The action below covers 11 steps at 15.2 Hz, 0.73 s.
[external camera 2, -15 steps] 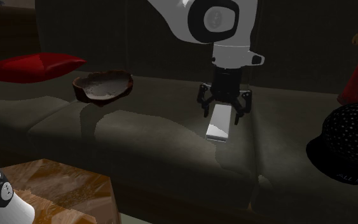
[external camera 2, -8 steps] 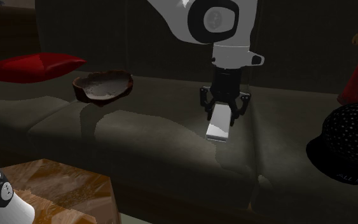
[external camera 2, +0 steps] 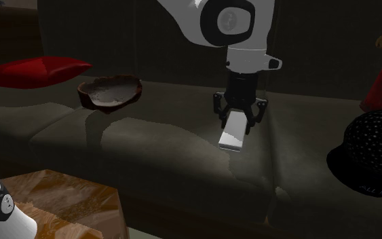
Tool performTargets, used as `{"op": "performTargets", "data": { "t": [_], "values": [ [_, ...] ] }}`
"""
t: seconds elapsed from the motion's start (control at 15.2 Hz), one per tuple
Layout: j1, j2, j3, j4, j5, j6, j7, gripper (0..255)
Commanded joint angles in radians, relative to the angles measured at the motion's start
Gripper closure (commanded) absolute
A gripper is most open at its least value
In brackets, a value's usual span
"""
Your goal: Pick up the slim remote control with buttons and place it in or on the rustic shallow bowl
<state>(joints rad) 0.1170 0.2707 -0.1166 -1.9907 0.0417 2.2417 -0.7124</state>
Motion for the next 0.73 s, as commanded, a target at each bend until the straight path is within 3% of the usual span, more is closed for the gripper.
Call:
{"op": "performTargets", "data": {
  "t": [0.0, 0.66],
  "values": [
    [0.000, 0.001, 0.000, 0.000, 0.000, 0.000, 0.000, 255],
    [0.002, -0.065, -0.004, 0.053, -0.011, -0.119, 0.008, 255]
  ]
}}
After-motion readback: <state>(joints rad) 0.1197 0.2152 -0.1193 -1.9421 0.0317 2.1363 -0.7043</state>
